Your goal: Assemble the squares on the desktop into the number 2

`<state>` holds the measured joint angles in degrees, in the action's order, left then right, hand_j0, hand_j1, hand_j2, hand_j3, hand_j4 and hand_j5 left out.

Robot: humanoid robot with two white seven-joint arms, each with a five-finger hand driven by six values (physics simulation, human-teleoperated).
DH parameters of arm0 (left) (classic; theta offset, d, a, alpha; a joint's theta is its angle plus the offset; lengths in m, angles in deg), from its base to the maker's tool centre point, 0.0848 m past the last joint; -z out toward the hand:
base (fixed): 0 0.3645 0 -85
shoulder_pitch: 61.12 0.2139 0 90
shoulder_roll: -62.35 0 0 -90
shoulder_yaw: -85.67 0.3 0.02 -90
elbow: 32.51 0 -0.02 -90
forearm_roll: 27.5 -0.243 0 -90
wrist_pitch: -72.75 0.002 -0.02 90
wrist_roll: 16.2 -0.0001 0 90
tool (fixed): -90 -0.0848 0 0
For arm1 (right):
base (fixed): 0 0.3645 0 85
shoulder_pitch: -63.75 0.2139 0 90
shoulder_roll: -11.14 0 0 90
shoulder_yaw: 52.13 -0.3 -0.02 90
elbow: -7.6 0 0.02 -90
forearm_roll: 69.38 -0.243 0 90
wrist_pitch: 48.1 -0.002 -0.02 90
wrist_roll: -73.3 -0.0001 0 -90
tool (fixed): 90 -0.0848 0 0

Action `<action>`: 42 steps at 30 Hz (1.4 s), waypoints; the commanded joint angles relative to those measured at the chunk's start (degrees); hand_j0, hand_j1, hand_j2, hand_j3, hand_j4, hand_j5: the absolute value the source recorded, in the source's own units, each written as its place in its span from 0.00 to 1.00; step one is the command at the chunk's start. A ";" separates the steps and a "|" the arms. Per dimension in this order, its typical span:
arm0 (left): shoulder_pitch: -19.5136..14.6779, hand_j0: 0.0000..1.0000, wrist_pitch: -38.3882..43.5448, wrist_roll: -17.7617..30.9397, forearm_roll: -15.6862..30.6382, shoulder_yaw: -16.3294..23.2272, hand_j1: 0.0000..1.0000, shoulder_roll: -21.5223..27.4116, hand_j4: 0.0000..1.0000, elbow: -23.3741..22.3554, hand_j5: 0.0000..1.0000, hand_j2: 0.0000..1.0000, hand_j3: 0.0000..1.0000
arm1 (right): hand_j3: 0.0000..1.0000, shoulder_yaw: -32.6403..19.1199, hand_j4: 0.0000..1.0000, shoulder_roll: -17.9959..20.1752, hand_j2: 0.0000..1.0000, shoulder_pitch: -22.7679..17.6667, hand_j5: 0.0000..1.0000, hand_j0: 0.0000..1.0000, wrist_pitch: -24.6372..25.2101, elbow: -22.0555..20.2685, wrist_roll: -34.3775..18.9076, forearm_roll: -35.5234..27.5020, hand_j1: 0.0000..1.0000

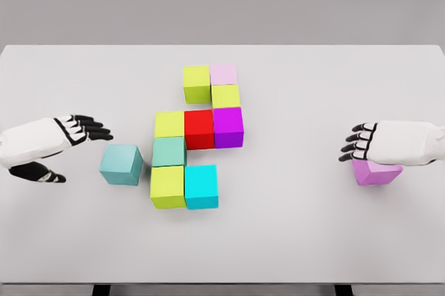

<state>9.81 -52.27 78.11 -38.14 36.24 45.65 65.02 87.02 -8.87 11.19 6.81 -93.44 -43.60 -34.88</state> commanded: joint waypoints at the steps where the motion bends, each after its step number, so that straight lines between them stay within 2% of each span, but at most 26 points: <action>1: 0.00 1.00 0.02 1.14 -0.09 -0.05 1.00 -0.61 1.00 0.38 1.00 1.00 1.00 | 1.00 0.16 1.00 -0.03 1.00 0.00 1.00 1.00 0.09 0.05 -0.08 0.93 1.00; 4: -0.18 1.00 0.02 2.72 -0.09 -0.05 1.00 -1.84 1.00 0.29 1.00 1.00 1.00 | 1.00 0.78 1.00 -0.03 1.00 0.00 1.00 1.00 0.09 0.05 -0.08 2.16 1.00; 14: -2.11 1.00 0.02 2.55 0.18 -0.14 1.00 -2.02 1.00 -0.50 1.00 1.00 1.00 | 1.00 1.92 1.00 -2.23 1.00 -0.18 1.00 1.00 0.09 0.40 -0.08 6.64 1.00; 23: -2.11 1.00 0.02 2.89 8.26 1.27 1.00 -2.37 1.00 -1.20 1.00 1.00 1.00 | 0.99 1.92 0.99 -2.58 0.99 -0.35 0.99 0.99 0.09 1.63 -0.08 8.40 0.99; 26: -2.11 1.00 0.02 5.09 9.93 1.97 1.00 -2.46 1.00 -1.12 1.00 1.00 1.00 | 0.99 2.09 0.99 -2.49 0.99 -0.35 0.99 0.99 0.09 1.55 -0.08 9.01 0.99; 27: -2.20 1.00 0.02 5.18 9.93 2.06 1.00 -2.46 1.00 -1.12 1.00 1.00 1.00 | 0.97 2.09 0.97 -2.49 0.97 -0.44 0.97 0.97 0.09 1.55 -0.08 9.45 0.97; 30: -2.20 1.00 0.02 6.50 9.67 2.15 1.00 -2.46 1.00 -1.20 1.00 1.00 1.00 | 0.83 2.09 0.83 -2.49 0.83 -0.35 0.83 0.83 0.09 1.28 -0.08 10.42 0.83; 33: -3.43 1.00 0.02 9.22 8.88 2.06 1.00 -4.92 1.00 -3.22 1.00 1.00 1.00 | 0.72 2.01 0.72 -2.49 0.72 -0.35 0.72 0.72 0.09 1.28 -1.75 10.42 0.72; 37: -5.54 1.00 0.02 14.32 8.44 2.06 1.00 -8.52 1.00 -5.95 1.00 1.00 1.00 | 0.68 1.57 0.68 -2.40 0.68 -0.35 0.68 0.68 0.09 1.19 -1.75 10.33 0.68; 42: -6.86 1.00 0.02 14.85 8.53 2.15 1.00 -8.70 1.00 -6.83 1.00 1.00 1.00 | 0.64 1.30 0.64 -2.49 0.64 -0.26 0.64 0.64 0.09 1.19 -1.75 10.16 0.64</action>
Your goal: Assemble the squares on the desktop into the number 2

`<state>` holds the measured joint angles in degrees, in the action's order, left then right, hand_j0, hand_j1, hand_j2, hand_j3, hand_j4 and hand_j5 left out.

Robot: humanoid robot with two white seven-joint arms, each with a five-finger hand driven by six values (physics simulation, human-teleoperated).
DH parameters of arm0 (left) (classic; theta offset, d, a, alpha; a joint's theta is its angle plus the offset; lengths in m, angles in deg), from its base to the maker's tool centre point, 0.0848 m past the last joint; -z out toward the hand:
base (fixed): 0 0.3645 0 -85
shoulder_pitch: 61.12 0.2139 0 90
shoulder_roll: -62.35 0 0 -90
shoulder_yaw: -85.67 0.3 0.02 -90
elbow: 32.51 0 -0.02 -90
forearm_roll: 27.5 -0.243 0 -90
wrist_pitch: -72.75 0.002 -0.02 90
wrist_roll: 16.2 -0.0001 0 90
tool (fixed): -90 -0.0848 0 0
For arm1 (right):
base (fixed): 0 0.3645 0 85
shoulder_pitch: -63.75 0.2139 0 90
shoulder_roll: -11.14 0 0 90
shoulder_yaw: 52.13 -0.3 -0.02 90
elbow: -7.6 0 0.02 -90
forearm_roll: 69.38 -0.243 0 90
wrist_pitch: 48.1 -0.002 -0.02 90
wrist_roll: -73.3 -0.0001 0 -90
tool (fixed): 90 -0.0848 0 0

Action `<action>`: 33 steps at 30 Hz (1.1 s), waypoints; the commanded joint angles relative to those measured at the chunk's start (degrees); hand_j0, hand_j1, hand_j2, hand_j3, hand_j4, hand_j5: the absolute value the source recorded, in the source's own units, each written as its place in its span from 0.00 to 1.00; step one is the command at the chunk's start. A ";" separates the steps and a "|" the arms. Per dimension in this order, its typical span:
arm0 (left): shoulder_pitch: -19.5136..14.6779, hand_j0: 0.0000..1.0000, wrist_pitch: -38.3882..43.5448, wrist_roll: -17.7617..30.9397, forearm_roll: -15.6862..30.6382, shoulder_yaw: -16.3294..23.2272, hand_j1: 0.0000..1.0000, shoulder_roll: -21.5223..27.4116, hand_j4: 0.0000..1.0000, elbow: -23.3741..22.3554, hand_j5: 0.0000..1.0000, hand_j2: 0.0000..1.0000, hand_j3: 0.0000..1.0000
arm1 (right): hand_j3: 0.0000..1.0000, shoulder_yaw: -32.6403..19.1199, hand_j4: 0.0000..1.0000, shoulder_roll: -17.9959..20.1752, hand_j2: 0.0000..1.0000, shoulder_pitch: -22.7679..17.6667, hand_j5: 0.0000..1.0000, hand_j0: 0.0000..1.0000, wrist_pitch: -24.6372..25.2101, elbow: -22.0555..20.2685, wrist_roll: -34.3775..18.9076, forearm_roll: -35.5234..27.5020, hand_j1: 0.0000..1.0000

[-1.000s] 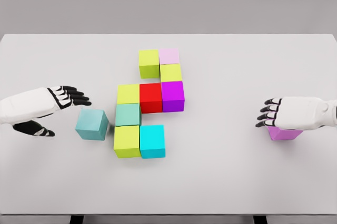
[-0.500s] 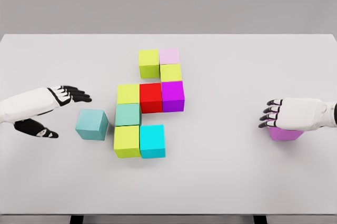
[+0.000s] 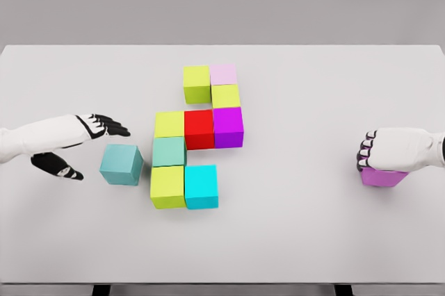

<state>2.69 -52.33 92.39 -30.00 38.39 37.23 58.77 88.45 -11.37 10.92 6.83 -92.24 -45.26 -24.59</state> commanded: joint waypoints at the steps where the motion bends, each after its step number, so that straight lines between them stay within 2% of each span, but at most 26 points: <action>1: -0.09 1.00 0.08 0.92 0.39 0.00 1.00 -0.28 1.00 -0.75 1.00 1.00 1.00 | 0.64 -0.13 0.64 0.01 0.64 0.09 0.64 0.64 0.07 0.00 -0.09 -0.23 0.64; 12: -1.67 1.00 0.08 1.98 0.92 1.49 1.00 0.07 1.00 -0.84 1.00 1.00 1.00 | 0.64 -1.45 0.64 -0.16 0.64 0.35 0.64 0.64 0.07 -1.32 -0.09 -1.11 0.64; 28: -3.34 1.00 0.08 3.65 0.30 2.90 1.00 -0.37 1.00 -0.93 1.00 1.00 1.00 | 0.64 -1.88 0.64 -3.86 0.64 1.41 0.64 0.64 0.07 -1.40 -0.09 -6.29 0.64; 33: -3.34 1.00 0.08 3.65 0.30 2.90 1.00 -0.72 1.00 -0.93 1.00 1.00 1.00 | 0.64 -1.88 0.64 -6.23 0.64 1.93 0.64 0.64 0.07 -1.40 -0.18 -8.49 0.64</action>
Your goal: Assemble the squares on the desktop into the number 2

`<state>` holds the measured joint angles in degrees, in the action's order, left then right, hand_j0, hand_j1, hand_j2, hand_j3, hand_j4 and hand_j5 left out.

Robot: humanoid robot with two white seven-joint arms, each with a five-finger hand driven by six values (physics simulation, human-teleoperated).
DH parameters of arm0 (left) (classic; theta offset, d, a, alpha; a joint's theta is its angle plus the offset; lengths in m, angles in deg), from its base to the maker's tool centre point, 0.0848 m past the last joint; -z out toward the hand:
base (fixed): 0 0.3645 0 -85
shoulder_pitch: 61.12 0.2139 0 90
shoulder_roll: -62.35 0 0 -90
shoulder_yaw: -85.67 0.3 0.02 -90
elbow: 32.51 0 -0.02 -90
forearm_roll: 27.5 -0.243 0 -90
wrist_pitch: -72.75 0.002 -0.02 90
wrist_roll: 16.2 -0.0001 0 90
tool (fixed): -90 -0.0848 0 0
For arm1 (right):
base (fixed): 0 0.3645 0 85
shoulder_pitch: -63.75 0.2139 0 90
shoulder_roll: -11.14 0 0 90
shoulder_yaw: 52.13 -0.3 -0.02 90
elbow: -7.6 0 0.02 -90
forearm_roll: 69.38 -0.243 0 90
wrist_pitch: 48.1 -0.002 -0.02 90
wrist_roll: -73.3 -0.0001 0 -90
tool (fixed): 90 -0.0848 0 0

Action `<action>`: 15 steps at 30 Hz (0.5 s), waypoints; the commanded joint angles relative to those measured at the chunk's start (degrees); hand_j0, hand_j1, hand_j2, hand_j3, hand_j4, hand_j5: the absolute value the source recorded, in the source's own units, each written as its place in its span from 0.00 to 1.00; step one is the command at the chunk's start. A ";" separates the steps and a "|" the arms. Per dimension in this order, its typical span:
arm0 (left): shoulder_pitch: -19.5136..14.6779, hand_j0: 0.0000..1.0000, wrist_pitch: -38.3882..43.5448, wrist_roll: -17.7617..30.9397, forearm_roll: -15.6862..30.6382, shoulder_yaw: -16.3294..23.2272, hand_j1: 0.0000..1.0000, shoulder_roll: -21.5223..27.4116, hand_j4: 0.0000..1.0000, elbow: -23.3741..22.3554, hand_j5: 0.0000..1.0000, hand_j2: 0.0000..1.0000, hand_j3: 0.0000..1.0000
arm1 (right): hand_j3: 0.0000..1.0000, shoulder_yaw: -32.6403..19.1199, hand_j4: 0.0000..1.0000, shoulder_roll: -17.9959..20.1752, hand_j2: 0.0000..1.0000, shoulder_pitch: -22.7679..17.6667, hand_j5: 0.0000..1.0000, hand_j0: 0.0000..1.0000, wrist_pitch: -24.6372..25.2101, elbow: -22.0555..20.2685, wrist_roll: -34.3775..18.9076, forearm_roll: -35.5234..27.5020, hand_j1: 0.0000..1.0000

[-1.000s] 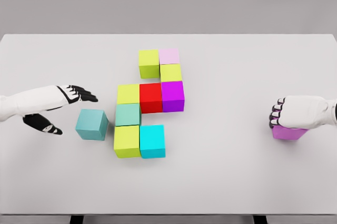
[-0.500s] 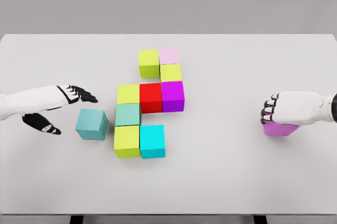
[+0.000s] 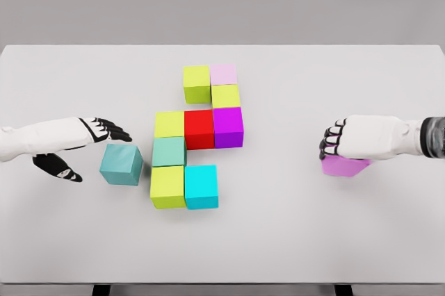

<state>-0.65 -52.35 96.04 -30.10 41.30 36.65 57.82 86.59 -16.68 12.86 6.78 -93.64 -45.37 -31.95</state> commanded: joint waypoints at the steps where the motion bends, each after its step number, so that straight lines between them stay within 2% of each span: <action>1: 0.00 1.00 0.10 0.00 0.40 -0.01 1.00 -0.23 1.00 -0.07 1.00 1.00 1.00 | 0.64 -0.03 0.64 -1.10 0.64 0.09 0.64 0.64 0.12 -0.01 0.02 -1.48 0.64; 4: 0.00 1.00 0.10 0.00 -1.01 -0.01 1.00 -0.58 1.00 -0.07 1.00 1.00 1.00 | 0.64 -0.03 0.64 -2.33 0.64 0.18 0.64 0.64 0.12 -0.01 0.02 -2.36 0.64; 15: -0.35 1.00 0.10 0.00 -1.01 0.08 1.00 -3.22 1.00 -0.60 1.00 1.00 1.00 | 0.64 0.32 0.64 -6.99 0.64 0.18 0.64 0.64 0.12 -0.01 0.11 -4.20 0.64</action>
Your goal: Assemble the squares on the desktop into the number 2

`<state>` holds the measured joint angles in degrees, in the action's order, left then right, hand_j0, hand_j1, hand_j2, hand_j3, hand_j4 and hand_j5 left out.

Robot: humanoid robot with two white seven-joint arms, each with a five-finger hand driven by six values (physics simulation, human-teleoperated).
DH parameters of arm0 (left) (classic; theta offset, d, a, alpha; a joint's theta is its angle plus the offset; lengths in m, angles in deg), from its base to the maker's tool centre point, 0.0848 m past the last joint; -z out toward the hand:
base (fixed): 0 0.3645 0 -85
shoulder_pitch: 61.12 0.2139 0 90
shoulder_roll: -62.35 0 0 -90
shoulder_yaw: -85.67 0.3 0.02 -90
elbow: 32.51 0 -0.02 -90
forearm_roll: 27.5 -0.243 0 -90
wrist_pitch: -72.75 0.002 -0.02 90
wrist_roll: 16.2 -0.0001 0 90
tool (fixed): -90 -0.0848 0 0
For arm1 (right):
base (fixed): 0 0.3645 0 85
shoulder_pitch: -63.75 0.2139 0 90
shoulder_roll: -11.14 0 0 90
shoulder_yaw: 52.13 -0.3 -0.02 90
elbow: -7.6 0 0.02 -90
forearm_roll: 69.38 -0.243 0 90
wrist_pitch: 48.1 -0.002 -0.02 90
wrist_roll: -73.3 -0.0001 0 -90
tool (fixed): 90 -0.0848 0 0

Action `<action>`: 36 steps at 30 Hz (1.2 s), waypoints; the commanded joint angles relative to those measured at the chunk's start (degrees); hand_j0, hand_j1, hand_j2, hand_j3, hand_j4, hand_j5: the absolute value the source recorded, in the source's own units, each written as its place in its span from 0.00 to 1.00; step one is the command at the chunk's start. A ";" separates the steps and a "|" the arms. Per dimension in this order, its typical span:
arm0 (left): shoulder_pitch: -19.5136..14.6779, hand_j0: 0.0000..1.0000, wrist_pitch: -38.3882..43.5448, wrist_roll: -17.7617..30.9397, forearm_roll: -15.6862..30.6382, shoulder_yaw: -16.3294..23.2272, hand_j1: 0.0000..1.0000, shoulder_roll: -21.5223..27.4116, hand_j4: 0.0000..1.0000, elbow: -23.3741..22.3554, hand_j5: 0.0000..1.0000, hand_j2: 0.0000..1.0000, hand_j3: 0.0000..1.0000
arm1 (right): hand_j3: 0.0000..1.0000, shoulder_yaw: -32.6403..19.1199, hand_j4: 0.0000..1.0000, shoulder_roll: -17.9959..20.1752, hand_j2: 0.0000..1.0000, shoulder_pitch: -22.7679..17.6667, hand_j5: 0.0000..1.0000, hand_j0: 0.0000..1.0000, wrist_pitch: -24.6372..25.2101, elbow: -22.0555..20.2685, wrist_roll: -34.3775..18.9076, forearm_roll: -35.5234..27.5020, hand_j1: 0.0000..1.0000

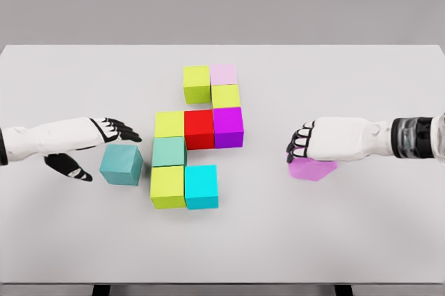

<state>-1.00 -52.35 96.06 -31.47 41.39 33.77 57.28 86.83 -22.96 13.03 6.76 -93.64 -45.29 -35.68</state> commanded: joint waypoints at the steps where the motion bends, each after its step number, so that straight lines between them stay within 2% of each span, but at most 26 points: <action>1: 0.00 1.00 0.10 -0.02 0.37 0.25 1.00 -0.43 1.00 -0.05 1.00 1.00 1.00 | 0.64 0.08 0.64 -1.06 0.64 0.00 0.64 0.64 0.14 -0.01 0.11 -0.56 0.64; 12: -0.35 1.00 0.10 -0.02 -0.33 1.04 1.00 -1.92 1.00 -1.20 1.00 1.00 1.00 | 0.64 0.43 0.64 -5.54 0.64 -0.17 0.64 0.64 0.14 -0.01 -0.15 -1.44 0.64; 18: -0.35 0.91 0.10 -0.02 -1.21 1.04 0.91 -1.83 0.91 -1.20 0.91 0.91 0.91 | 0.64 0.61 0.64 -8.35 0.64 -0.35 0.64 0.64 0.14 -0.01 -0.24 -1.44 0.64; 28: -0.35 0.92 0.10 -0.02 -1.83 1.04 0.92 -1.92 0.92 -1.11 0.92 0.92 0.92 | 0.65 0.70 0.65 -9.94 0.65 -0.61 0.65 0.65 0.14 0.08 -0.32 -1.26 0.65; 30: -0.35 0.92 0.10 -0.02 -1.83 1.04 0.92 -1.92 0.92 -1.11 0.92 0.92 0.92 | 0.70 0.70 0.70 -10.02 0.70 -0.61 0.70 0.70 0.14 0.08 -0.32 -1.09 0.70; 36: -0.35 0.92 0.10 -0.02 -2.44 1.13 0.92 -2.54 0.92 -1.11 0.92 0.92 0.92 | 0.93 0.61 0.93 -9.67 0.93 -0.79 0.93 0.93 0.14 0.08 -0.24 -1.00 0.93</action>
<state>-1.36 -52.35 96.06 -34.08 42.50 31.35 56.13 87.52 -32.75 12.24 6.77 -93.56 -45.62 -36.46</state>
